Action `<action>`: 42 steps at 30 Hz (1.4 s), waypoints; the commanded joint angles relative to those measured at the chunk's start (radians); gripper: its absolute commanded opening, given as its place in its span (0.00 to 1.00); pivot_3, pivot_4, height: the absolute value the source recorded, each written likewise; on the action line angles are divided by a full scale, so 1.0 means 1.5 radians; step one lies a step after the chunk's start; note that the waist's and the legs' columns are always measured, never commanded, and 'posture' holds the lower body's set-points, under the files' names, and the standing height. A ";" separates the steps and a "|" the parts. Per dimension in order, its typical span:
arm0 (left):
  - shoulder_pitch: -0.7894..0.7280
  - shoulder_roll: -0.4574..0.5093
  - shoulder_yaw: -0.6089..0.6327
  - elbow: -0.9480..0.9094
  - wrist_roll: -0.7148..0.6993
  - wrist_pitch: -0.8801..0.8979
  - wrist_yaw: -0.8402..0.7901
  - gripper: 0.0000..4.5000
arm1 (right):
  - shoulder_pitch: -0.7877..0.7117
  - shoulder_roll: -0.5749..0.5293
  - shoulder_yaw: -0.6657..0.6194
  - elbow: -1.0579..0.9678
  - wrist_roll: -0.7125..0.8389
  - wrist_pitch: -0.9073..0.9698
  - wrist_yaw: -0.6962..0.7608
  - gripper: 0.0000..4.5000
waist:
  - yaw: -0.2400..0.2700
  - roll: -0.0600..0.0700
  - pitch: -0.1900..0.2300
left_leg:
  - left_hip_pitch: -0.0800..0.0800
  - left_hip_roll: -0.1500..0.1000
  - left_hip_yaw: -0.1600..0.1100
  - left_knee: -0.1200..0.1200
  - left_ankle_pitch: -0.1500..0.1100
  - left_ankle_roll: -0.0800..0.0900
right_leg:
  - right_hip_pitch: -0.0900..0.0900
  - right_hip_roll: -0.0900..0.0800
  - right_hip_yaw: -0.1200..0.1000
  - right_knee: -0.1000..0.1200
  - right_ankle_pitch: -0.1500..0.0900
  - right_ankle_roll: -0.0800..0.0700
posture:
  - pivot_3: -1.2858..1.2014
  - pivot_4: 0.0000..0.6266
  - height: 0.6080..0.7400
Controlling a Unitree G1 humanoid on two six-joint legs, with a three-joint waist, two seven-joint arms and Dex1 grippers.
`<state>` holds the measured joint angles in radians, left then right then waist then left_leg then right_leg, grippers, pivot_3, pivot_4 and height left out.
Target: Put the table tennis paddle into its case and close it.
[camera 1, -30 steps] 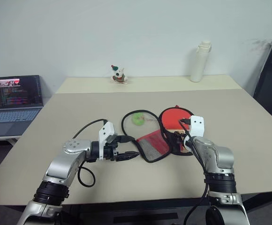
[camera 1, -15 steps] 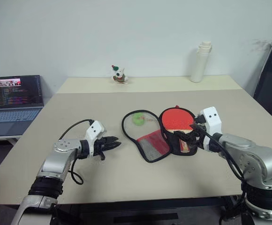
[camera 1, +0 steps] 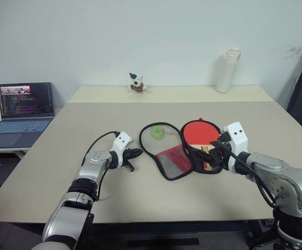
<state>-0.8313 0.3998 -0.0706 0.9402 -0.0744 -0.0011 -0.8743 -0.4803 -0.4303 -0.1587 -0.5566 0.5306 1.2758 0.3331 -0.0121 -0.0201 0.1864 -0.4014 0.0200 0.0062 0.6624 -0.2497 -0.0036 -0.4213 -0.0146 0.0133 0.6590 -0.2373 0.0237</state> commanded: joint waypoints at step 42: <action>-0.089 -0.117 0.035 -0.172 -0.054 0.033 -0.119 0.01 | -0.068 -0.141 -0.036 0.383 -0.026 -0.188 0.079 1.00 | -0.012 -0.001 0.001 | -0.007 -0.005 0.000 0.000 -0.001 0.002 | -0.003 -0.003 0.001 -0.007 0.005 0.002 | 0.52 0.24 1.00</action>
<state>-0.9730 0.2110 -0.0307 0.7995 -0.1177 0.0048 -1.0315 -0.5577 -0.6394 -0.2195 -0.0191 0.5168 1.0485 0.4359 -0.0298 -0.0223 0.1878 -0.4110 0.0128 0.0065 0.6630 -0.2508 -0.0012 -0.4251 -0.0195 0.0155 0.6487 -0.2300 0.0263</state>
